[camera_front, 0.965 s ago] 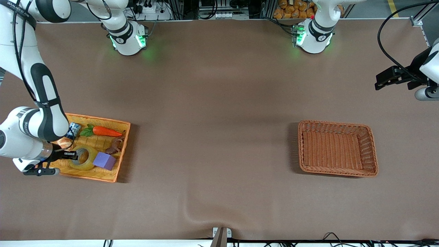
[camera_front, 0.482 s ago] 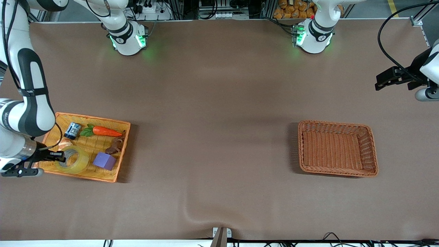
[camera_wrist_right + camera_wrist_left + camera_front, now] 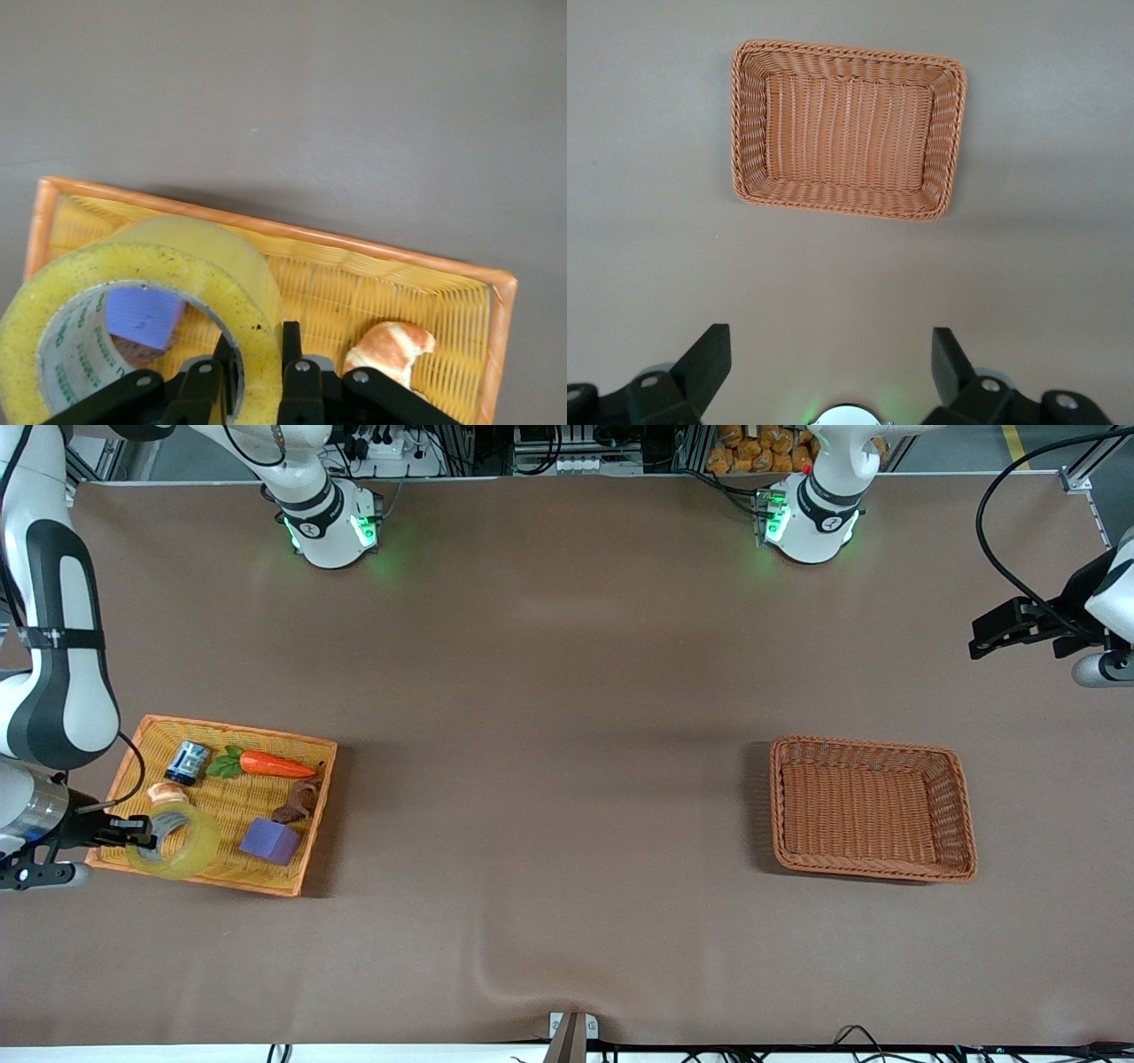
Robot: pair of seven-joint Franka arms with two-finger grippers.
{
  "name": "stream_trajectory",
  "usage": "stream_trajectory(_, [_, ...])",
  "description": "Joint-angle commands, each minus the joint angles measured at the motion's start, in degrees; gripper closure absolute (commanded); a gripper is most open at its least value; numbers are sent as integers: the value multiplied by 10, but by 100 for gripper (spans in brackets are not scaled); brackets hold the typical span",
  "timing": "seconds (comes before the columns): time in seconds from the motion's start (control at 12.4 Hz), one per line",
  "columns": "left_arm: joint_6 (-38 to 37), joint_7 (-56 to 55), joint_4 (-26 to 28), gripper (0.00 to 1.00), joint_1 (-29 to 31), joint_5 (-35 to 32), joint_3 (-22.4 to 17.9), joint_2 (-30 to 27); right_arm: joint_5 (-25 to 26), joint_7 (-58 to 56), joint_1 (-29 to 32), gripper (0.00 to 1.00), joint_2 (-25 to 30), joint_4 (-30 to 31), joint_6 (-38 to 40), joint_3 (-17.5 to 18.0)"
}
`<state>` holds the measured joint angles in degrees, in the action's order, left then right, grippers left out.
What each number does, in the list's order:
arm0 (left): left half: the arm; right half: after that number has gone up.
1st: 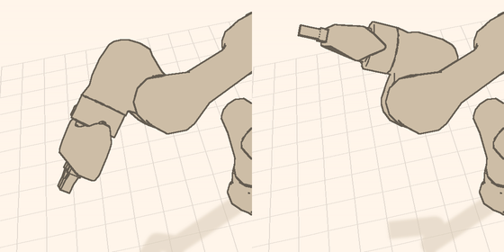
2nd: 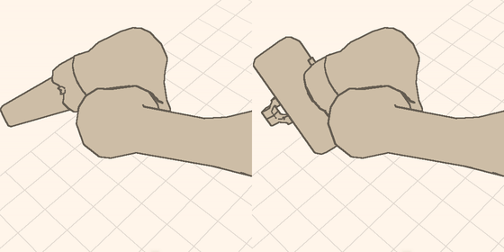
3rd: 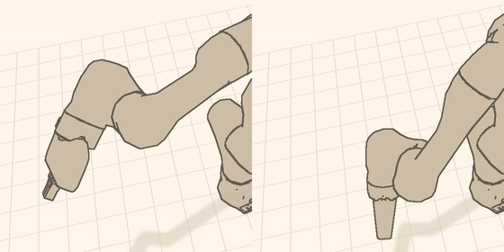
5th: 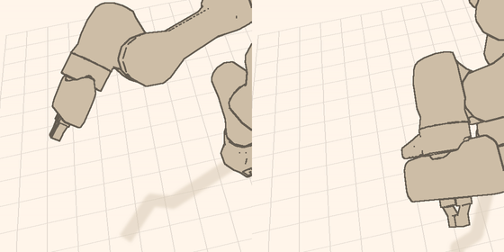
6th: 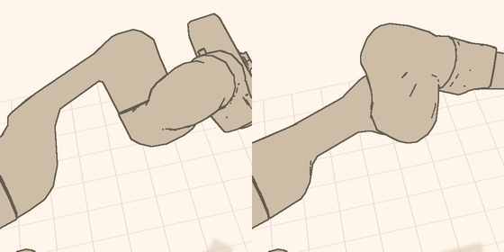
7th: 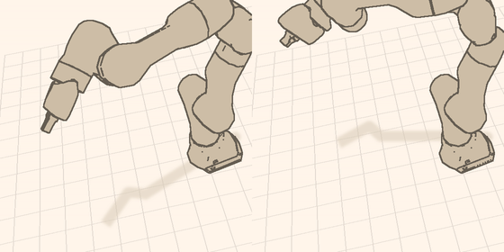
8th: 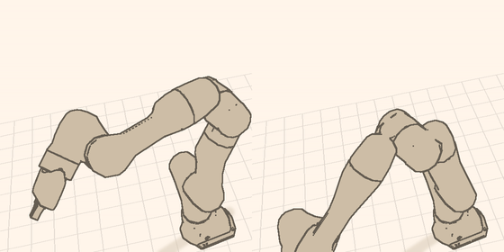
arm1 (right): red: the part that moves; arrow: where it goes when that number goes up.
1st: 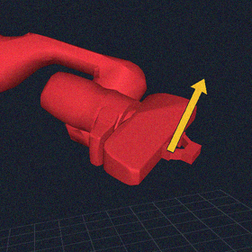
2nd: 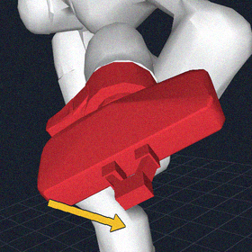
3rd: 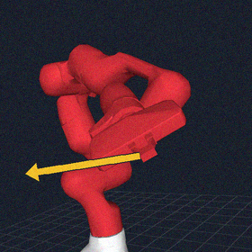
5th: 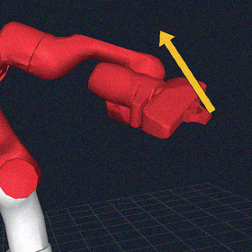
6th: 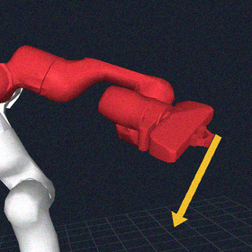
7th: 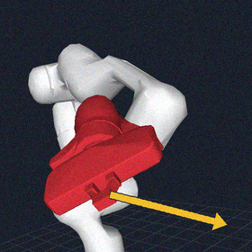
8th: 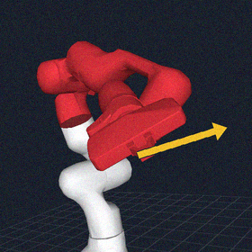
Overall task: Transfer tape with both arms
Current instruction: 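Lower the right gripper onto the tape roll rim and close it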
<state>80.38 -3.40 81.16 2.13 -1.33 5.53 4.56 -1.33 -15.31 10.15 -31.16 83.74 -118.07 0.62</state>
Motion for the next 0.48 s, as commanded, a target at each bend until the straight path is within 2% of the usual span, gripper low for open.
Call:
stream_trajectory(0.0, [1,8,-7,0,2,2,0,2,-12,25,-27,100,14,-9,29,0])
stream_trajectory(0.24, [1,8,-7,0,1,3,0,3,-28,103,-81,100,13,-21,61,0])
stream_trajectory(0.4, [1,8,-7,0,0,4,0,3,-28,201,-140,100,13,-25,86,-1])
